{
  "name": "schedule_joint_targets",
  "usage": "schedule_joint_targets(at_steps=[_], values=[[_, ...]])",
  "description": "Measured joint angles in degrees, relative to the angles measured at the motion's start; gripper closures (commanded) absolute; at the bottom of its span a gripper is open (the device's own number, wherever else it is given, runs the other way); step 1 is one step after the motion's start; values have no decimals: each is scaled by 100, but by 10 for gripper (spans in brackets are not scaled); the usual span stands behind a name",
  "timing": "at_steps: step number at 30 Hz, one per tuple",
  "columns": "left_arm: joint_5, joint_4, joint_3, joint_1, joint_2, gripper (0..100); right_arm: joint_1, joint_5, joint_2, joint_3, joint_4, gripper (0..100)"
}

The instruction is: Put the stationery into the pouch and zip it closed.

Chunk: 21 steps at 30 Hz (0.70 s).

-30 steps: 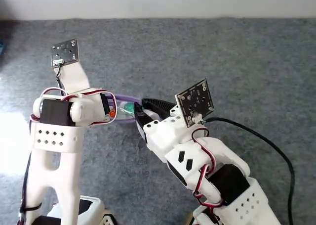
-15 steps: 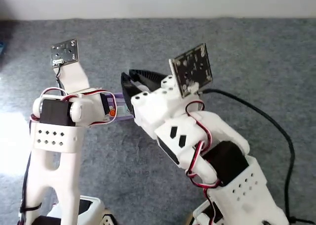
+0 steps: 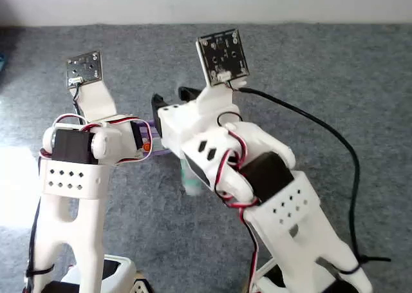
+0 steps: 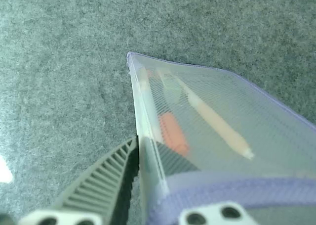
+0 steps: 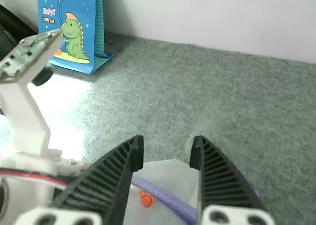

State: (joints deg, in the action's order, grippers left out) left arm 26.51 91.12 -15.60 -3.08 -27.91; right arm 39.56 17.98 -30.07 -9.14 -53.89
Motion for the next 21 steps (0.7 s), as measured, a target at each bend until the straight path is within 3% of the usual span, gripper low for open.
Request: schedule_joint_targets(at_steps=[2, 9, 13, 21], values=[[0, 0, 0, 0, 0, 988, -18, -26, 132, 0, 167, 968], [0, 0, 0, 0, 0, 988, -149, -62, 26, 62, -79, 932], [0, 0, 0, 0, 0, 988, -202, -79, -466, 220, -1459, 931], [0, 0, 0, 0, 0, 988, -1143, -492, -1055, 598, -4264, 933]])
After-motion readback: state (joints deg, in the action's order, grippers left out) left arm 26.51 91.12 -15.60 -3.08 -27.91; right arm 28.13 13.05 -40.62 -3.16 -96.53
